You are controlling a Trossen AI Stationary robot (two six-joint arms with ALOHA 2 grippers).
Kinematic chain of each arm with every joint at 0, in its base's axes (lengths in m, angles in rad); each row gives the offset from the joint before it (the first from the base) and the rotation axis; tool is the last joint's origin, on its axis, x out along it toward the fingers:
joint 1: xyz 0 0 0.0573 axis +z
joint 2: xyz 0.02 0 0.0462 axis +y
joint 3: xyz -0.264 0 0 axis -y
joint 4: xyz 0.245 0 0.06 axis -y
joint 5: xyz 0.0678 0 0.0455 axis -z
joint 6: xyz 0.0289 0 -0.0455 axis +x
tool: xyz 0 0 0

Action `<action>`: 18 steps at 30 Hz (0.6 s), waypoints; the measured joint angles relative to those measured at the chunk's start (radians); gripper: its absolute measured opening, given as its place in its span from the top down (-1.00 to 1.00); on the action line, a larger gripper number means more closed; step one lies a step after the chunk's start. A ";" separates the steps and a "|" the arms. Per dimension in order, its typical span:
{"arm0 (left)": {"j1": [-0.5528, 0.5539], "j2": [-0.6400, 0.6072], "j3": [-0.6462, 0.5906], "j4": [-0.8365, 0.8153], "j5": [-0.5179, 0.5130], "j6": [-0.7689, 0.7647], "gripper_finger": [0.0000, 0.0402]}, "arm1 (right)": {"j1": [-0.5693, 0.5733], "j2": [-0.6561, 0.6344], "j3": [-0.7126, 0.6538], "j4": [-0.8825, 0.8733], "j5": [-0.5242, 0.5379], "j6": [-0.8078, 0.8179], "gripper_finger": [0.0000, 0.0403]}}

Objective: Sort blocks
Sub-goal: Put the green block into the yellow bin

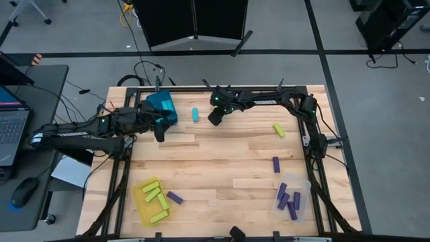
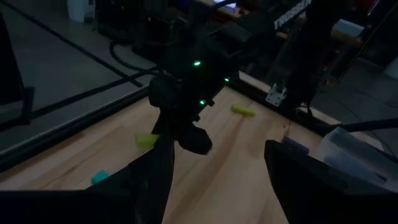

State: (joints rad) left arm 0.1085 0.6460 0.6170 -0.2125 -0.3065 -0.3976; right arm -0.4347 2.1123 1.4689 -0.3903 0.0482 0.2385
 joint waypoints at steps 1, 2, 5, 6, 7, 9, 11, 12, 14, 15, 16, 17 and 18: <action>0.000 -0.003 0.000 0.010 0.000 0.005 -0.28 | 0.012 -0.015 0.001 0.017 0.000 -0.003 0.43; 0.000 -0.007 0.000 0.016 0.000 0.009 -0.28 | 0.027 -0.029 0.001 0.033 0.001 -0.006 0.43; 0.000 -0.027 0.000 0.040 -0.001 0.025 -0.28 | 0.078 -0.060 0.002 0.082 0.007 -0.015 0.43; 0.000 -0.035 0.000 0.042 -0.001 0.025 -0.28 | 0.099 -0.068 0.002 0.098 0.006 -0.020 0.43; 0.000 -0.045 0.000 0.046 -0.001 0.026 -0.28 | 0.124 -0.076 0.002 0.118 0.002 -0.023 0.43; 0.000 -0.064 0.000 0.048 -0.001 0.036 -0.28 | 0.175 -0.095 0.002 0.167 -0.011 -0.033 0.43; 0.000 -0.085 0.000 0.057 0.000 0.054 -0.28 | 0.228 -0.108 0.003 0.226 -0.042 -0.044 0.43; 0.000 -0.098 0.000 0.057 0.005 0.055 -0.28 | 0.255 -0.109 0.003 0.262 -0.059 -0.050 0.43; 0.000 -0.126 0.000 0.067 0.012 0.056 -0.28 | 0.315 -0.109 0.003 0.342 -0.091 -0.063 0.43; 0.000 -0.140 0.000 0.069 0.013 0.057 -0.28 | 0.345 -0.109 0.003 0.387 -0.104 -0.069 0.43; 0.000 -0.153 0.000 0.067 0.013 0.057 -0.28 | 0.376 -0.109 0.003 0.434 -0.112 -0.075 0.43; 0.000 -0.165 0.000 0.067 0.014 0.057 -0.28 | 0.405 -0.107 0.003 0.482 -0.116 -0.079 0.43; 0.000 -0.175 0.000 0.067 0.015 0.058 -0.28 | 0.432 -0.106 0.004 0.530 -0.120 -0.081 0.43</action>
State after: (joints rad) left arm 0.1085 0.4706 0.6174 -0.1451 -0.2911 -0.3395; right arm -0.0031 2.0067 1.4726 0.1397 -0.0720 0.1578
